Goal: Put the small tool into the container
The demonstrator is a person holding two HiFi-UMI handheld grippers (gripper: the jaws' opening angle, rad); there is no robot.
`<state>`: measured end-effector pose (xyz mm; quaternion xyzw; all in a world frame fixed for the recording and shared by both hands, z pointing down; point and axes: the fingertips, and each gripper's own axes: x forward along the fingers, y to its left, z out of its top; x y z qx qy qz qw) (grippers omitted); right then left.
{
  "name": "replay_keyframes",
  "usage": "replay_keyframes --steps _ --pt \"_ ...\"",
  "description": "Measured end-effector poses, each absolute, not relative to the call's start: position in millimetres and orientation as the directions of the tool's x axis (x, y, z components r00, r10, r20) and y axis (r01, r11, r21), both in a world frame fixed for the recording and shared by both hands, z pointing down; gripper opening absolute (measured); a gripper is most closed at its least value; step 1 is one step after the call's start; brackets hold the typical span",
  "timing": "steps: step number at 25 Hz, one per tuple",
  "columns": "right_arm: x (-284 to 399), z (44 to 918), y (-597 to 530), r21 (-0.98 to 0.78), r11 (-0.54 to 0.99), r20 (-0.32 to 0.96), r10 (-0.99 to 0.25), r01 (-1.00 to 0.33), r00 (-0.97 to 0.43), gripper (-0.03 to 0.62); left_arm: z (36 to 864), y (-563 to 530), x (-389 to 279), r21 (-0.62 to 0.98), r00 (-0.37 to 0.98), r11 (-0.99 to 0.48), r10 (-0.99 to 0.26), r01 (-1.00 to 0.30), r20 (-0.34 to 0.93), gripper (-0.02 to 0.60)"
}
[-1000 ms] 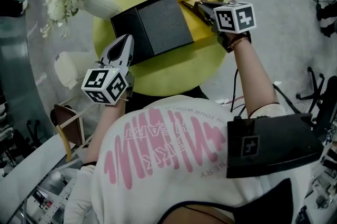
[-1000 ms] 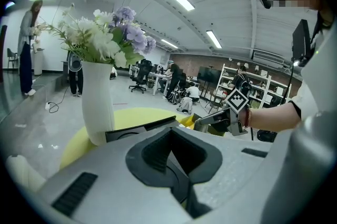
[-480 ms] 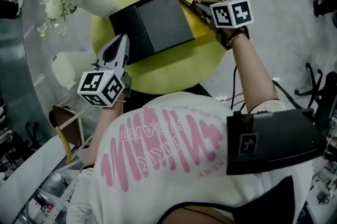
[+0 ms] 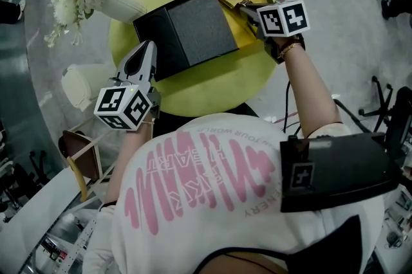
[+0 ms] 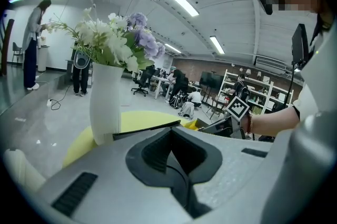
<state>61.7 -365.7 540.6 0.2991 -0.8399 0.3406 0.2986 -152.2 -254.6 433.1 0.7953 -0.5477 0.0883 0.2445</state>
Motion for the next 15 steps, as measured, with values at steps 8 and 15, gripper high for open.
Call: replay_keyframes --steps 8,15 --pt "65.2 543.1 -369.8 -0.421 0.567 0.689 -0.308 -0.708 -0.657 0.015 434.6 -254.5 -149.2 0.292 0.386 -0.283 -0.827 -0.914 0.408 0.008" --pt "69.5 545.0 -374.0 -0.436 0.546 0.684 -0.316 -0.716 -0.657 0.022 428.8 -260.2 -147.6 0.282 0.391 -0.296 -0.833 -0.913 0.392 0.008"
